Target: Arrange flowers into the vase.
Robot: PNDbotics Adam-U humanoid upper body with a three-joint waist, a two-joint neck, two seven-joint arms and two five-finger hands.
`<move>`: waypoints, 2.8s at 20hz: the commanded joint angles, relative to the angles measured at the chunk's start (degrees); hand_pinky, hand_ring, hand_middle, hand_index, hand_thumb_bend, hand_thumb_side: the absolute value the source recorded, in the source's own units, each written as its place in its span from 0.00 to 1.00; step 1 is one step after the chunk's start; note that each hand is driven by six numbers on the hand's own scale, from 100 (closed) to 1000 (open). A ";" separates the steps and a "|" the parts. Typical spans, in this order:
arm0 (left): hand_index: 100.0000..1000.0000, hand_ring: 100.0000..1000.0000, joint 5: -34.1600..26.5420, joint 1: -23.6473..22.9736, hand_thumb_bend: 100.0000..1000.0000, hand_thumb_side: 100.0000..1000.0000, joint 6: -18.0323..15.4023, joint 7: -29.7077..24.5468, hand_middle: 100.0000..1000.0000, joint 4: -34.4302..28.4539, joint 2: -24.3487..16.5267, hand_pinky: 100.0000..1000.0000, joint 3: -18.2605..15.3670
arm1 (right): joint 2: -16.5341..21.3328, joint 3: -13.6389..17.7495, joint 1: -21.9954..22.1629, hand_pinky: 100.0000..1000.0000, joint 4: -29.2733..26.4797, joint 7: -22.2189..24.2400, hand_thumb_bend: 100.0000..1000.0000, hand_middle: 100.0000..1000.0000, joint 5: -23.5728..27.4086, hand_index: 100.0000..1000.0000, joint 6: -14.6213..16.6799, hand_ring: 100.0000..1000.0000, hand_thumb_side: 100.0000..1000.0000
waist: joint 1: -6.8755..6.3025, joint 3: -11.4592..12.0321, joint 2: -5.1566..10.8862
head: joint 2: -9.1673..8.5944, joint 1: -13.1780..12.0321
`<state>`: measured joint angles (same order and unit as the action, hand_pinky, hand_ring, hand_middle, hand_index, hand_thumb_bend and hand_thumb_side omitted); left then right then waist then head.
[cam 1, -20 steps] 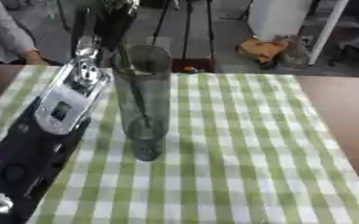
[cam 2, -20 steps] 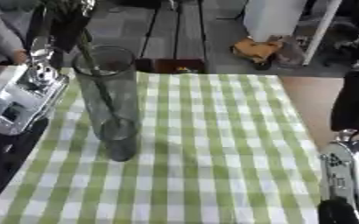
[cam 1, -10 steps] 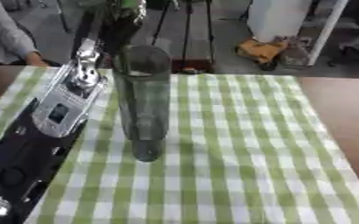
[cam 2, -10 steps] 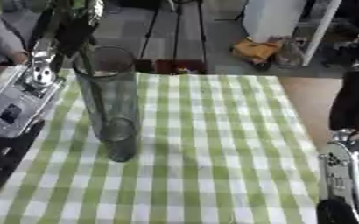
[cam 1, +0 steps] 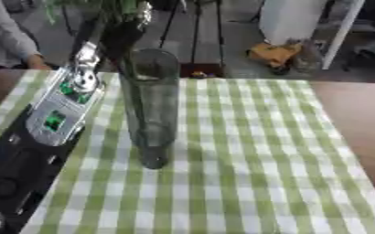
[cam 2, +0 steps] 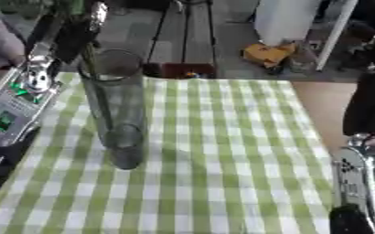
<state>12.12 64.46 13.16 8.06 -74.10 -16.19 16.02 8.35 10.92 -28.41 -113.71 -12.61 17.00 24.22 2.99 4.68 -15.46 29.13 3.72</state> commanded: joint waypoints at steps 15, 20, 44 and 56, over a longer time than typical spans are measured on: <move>1.00 0.93 6.84 -0.03 0.00 0.86 0.70 -10.26 0.84 -1.83 -2.56 0.54 -0.23 | 0.77 0.18 -0.59 0.57 -0.88 -0.43 0.00 0.60 -0.19 0.70 0.15 0.69 0.83 | 0.22 0.29 1.66 | -0.26 0.59; 1.00 0.96 7.50 -0.01 0.00 0.89 0.42 -13.01 0.89 -1.81 -2.88 0.59 -0.11 | 0.83 0.16 -0.52 0.57 -0.88 -0.36 0.00 0.60 -0.12 0.70 0.08 0.69 0.83 | 0.07 0.30 1.61 | -0.13 0.63; 1.00 1.00 17.72 0.46 0.00 0.82 4.79 -27.38 0.98 -3.47 -4.62 0.72 -1.54 | 0.98 0.13 -0.33 0.57 -0.88 -0.87 0.00 0.60 -0.24 0.70 -0.08 0.69 0.81 | -0.52 0.36 1.83 | -0.64 0.43; 1.00 1.00 20.33 1.14 0.00 0.76 7.05 -35.79 0.99 -4.52 -5.10 0.74 -2.66 | 1.04 0.07 -0.30 0.57 -0.88 -1.04 0.00 0.60 -0.21 0.69 -0.12 0.69 0.81 | -0.54 0.36 1.88 | -0.79 0.31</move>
<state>32.08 64.06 20.07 -27.02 -77.35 -19.73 14.23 8.35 10.92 -28.23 -113.71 -13.48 16.95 24.03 2.61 5.08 -15.02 29.08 4.11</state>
